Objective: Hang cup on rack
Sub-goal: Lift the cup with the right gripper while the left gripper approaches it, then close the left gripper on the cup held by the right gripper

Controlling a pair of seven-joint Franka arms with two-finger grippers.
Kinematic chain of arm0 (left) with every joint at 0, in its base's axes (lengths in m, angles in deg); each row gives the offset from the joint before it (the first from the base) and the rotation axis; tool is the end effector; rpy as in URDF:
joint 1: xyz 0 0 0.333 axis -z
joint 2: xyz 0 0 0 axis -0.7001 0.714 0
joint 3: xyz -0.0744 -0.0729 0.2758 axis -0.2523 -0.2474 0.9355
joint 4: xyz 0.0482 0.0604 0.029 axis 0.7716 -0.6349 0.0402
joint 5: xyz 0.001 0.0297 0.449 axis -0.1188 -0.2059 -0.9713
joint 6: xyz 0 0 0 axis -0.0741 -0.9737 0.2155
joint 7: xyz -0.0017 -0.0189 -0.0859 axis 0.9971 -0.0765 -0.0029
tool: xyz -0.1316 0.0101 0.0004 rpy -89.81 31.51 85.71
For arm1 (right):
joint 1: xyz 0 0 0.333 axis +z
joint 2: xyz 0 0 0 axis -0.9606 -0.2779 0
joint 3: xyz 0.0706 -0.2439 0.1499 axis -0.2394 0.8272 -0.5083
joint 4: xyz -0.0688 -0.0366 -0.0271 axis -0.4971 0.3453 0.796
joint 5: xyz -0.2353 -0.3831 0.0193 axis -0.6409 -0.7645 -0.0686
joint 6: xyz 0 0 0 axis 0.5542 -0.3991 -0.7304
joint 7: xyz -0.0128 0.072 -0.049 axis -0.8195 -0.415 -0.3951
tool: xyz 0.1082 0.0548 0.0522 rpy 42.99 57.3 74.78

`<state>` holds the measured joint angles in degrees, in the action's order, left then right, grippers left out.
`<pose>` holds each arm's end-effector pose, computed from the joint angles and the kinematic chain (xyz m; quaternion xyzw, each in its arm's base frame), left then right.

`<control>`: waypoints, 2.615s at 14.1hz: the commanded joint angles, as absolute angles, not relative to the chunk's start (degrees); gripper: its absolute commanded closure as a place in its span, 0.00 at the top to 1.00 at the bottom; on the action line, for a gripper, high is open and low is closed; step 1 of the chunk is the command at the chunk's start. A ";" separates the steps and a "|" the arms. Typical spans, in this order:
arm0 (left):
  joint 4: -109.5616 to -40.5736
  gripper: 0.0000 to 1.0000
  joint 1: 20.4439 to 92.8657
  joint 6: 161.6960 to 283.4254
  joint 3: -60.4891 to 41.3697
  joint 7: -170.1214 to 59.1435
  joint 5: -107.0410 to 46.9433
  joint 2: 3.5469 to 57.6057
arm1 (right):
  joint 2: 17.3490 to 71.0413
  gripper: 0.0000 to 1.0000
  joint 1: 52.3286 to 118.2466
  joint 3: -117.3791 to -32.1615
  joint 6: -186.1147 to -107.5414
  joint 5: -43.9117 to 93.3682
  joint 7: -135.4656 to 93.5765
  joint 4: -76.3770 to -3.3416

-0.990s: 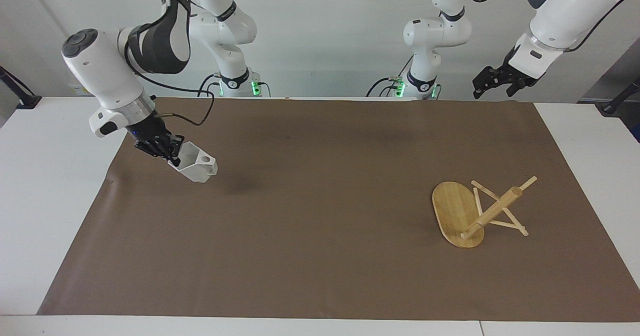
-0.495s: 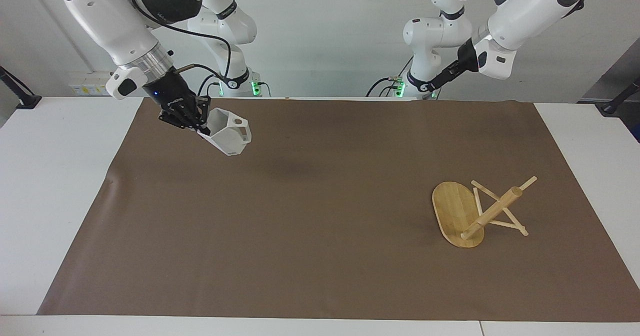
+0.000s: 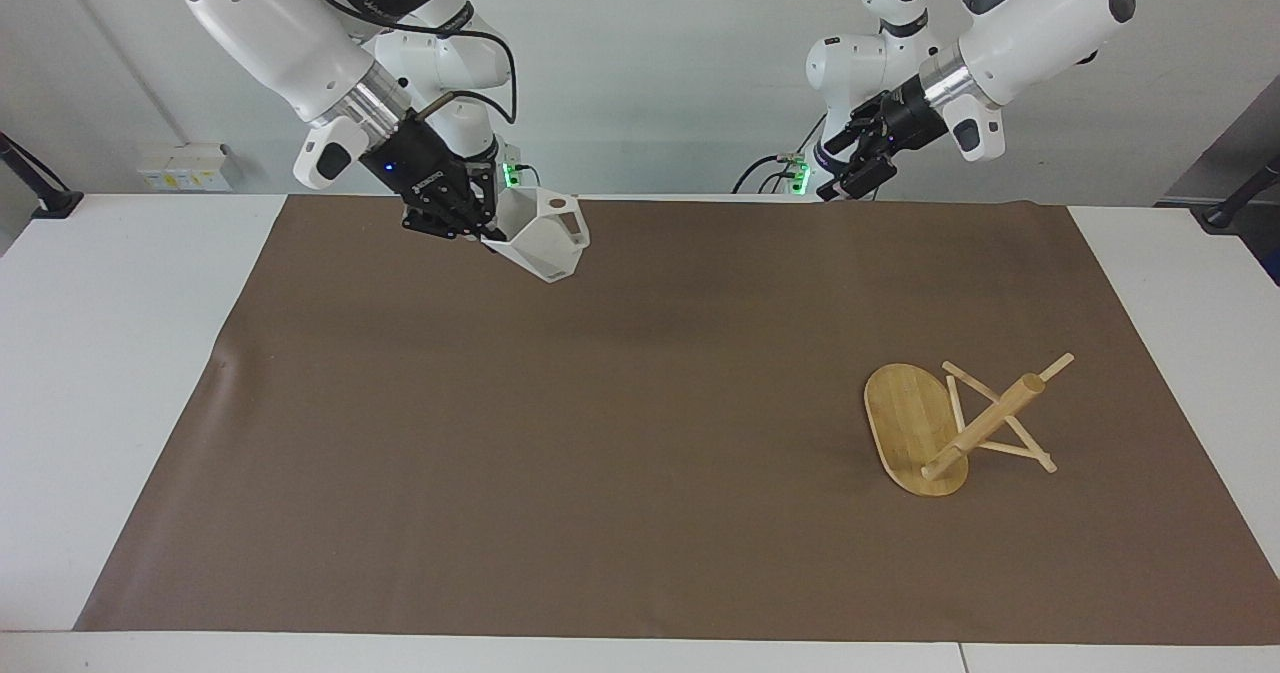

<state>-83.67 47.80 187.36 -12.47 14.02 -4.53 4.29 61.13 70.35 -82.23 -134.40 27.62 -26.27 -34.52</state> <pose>0.5249 -0.1750 0.5390 0.6612 0.6310 -0.2870 0.2867 0.6077 0.1805 0.5607 -0.9556 -0.0630 -0.0488 0.2838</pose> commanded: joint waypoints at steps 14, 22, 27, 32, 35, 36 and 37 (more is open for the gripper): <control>-88.04 1.00 56.20 204.49 -12.42 17.66 12.93 6.45 | 61.12 0.00 70.00 -96.21 -149.01 36.68 -42.83 -36.83; -86.64 1.00 57.27 203.71 -12.51 18.80 13.11 6.80 | 60.33 0.00 70.17 -97.98 -152.36 39.58 -45.64 -36.92; -86.10 1.00 57.53 204.85 -12.86 19.86 13.02 7.33 | 60.33 0.00 70.17 -98.07 -152.45 39.58 -45.64 -36.92; -86.37 1.00 58.15 207.04 -13.21 19.95 12.84 7.42 | 60.24 0.00 70.17 -98.07 -152.45 39.67 -45.64 -36.92; -86.89 0.97 58.50 207.84 -13.65 19.68 12.67 7.33 | 60.24 0.00 70.17 -98.07 -152.45 39.67 -45.64 -36.92; -86.89 0.94 58.50 208.27 -13.65 19.68 12.58 7.33 | 60.24 0.00 70.17 -98.07 -152.37 39.67 -45.64 -36.92; -86.89 0.90 58.59 208.28 -13.74 19.68 12.58 7.33 | 60.24 0.00 70.17 -98.07 -152.36 39.67 -45.64 -36.83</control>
